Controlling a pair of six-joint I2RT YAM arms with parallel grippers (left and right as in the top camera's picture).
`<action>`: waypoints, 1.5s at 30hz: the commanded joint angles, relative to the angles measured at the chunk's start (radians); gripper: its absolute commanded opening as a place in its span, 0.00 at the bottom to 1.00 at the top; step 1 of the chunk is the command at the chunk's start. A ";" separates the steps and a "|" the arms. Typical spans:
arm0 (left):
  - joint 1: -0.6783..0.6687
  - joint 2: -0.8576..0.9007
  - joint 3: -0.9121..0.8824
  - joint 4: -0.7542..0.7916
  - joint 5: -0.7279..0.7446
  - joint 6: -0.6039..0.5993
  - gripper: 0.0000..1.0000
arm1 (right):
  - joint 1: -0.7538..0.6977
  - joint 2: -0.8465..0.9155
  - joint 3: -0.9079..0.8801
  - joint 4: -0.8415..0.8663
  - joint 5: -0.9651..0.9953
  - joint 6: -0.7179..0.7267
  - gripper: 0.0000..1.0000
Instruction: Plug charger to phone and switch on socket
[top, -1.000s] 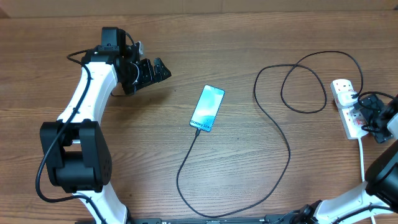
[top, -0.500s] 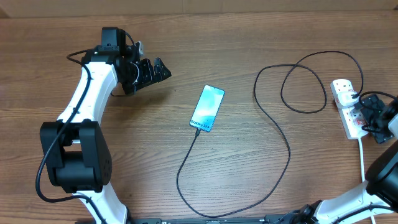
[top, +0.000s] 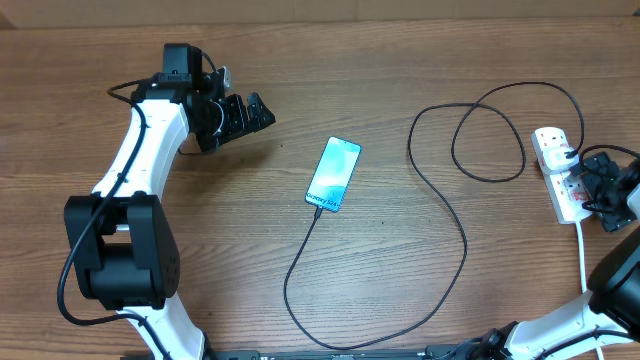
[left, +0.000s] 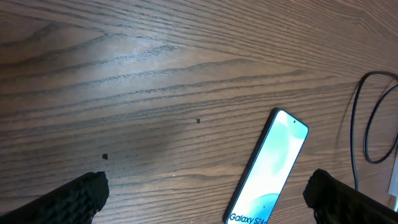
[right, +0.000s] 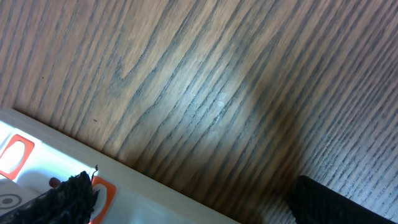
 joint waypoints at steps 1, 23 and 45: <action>-0.007 -0.017 -0.002 -0.003 -0.005 -0.005 1.00 | 0.015 0.039 -0.036 -0.049 -0.026 -0.064 0.99; -0.007 -0.017 -0.002 -0.003 -0.005 -0.005 1.00 | 0.064 0.040 -0.036 -0.101 -0.032 -0.113 1.00; -0.007 -0.017 -0.002 -0.003 -0.005 -0.005 1.00 | 0.056 -0.021 0.262 -0.462 0.066 -0.070 1.00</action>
